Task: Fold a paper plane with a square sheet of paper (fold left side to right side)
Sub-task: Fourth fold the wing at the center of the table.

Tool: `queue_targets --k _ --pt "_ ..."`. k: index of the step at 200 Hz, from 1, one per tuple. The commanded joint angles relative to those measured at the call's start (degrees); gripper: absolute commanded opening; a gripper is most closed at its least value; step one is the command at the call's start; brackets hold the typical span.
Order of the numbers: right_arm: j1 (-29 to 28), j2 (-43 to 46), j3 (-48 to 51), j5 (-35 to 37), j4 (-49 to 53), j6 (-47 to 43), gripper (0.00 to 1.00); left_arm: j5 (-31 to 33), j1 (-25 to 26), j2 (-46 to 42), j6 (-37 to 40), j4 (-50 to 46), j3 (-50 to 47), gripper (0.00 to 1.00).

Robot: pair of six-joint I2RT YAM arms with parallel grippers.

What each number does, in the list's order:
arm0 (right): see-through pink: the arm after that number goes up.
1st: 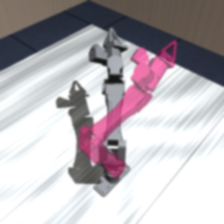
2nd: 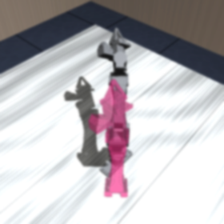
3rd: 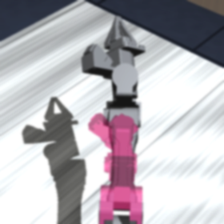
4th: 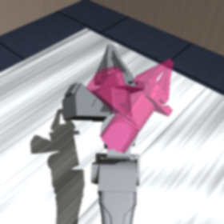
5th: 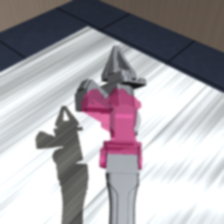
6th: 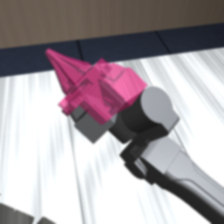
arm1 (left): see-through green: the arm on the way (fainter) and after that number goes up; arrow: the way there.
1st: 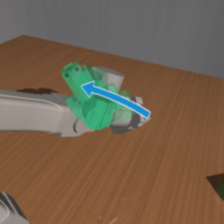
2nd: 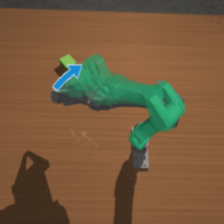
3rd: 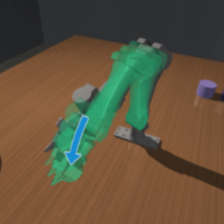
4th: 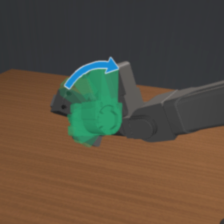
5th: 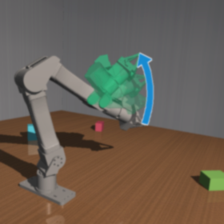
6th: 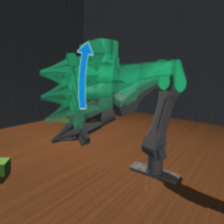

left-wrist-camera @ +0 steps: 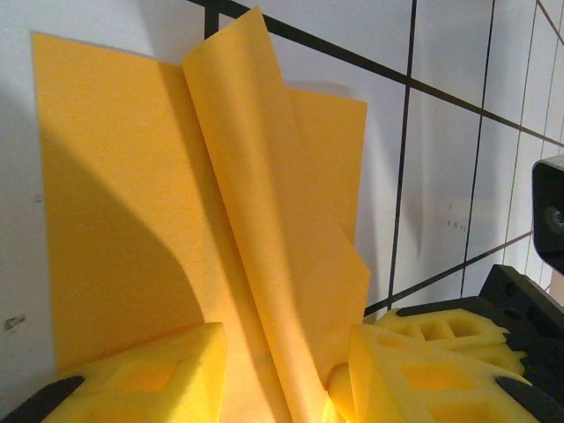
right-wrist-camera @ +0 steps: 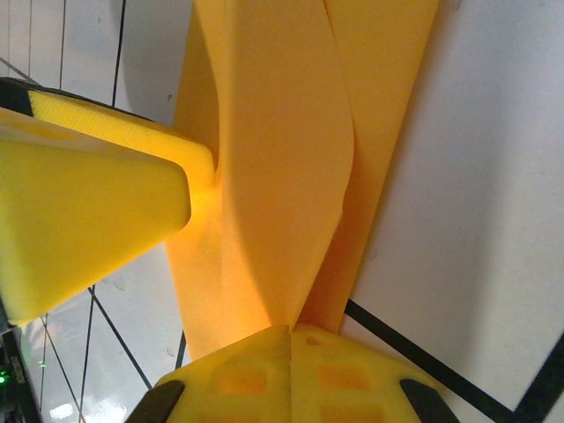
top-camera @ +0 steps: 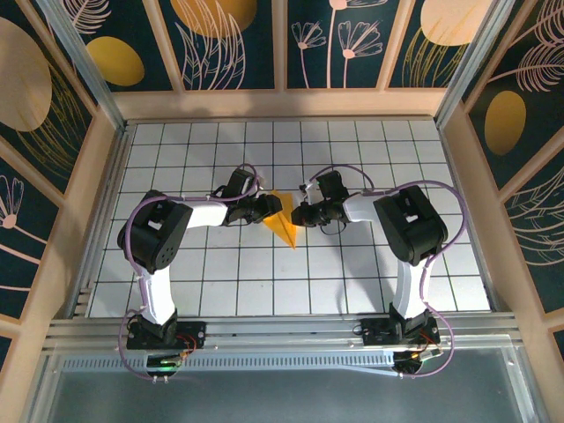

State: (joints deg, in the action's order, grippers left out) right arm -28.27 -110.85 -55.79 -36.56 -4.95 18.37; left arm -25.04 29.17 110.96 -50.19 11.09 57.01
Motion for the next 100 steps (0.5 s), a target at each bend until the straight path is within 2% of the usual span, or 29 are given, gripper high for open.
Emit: queue_targets --k 1,100 --pt "-0.5 -2.4 -0.7 5.0 4.3 -1.0 0.00 2.4 -0.3 0.1 1.5 -4.2 0.2 0.42" --pt "-0.5 -4.7 -1.1 7.7 6.3 -0.6 0.00 2.4 -0.3 -6.2 1.4 -5.3 1.5 0.46"
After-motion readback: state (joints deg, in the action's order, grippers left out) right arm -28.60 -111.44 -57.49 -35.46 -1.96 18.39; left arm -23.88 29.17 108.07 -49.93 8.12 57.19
